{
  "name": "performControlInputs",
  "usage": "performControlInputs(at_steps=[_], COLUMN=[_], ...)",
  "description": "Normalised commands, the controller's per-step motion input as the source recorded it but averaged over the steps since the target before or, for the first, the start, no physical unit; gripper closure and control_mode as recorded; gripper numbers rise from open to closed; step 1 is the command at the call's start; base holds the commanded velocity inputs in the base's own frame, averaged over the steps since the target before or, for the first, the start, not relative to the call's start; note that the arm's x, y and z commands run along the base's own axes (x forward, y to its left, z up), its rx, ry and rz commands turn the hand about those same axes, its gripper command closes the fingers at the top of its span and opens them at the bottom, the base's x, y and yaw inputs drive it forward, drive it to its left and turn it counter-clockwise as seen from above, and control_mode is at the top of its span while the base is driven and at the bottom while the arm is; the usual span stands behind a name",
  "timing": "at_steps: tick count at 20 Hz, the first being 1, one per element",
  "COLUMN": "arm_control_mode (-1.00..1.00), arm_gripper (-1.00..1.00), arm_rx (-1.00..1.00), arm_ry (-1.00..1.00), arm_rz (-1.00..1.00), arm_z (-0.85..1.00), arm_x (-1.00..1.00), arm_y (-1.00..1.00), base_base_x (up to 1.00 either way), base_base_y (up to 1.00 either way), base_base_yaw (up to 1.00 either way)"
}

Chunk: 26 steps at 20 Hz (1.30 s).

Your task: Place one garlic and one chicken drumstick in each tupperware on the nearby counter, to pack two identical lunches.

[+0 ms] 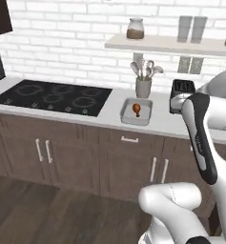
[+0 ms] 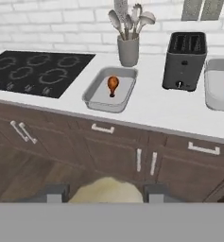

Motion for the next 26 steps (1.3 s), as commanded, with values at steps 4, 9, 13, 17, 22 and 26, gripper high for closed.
performControlInputs(at_steps=[4,9,13,17,22,26], arm_control_mode=[1.00,1.00,1.00,1.00,-1.00,-1.00], arm_gripper=[1.00,1.00,1.00,1.00,1.00,1.00], arm_rx=[0.00,0.00,0.00,0.00,0.00,0.00], arm_ry=[0.00,0.00,0.00,0.00,0.00,0.13], arm_rz=[0.00,0.00,0.00,0.00,-0.06,-0.14], arm_z=[0.00,0.00,0.00,0.00,-0.07,-0.59], arm_x=[0.00,0.00,0.00,0.00,0.03,-0.03], arm_y=[0.00,0.00,0.00,0.00,0.00,-0.34], base_base_x=[0.54,0.96,1.00,1.00,0.65,0.00], base_base_y=[0.00,0.01,0.32,0.51,0.24,0.00], base_base_yaw=[-0.74,-0.62,-0.49,-0.46,-0.30,0.00])
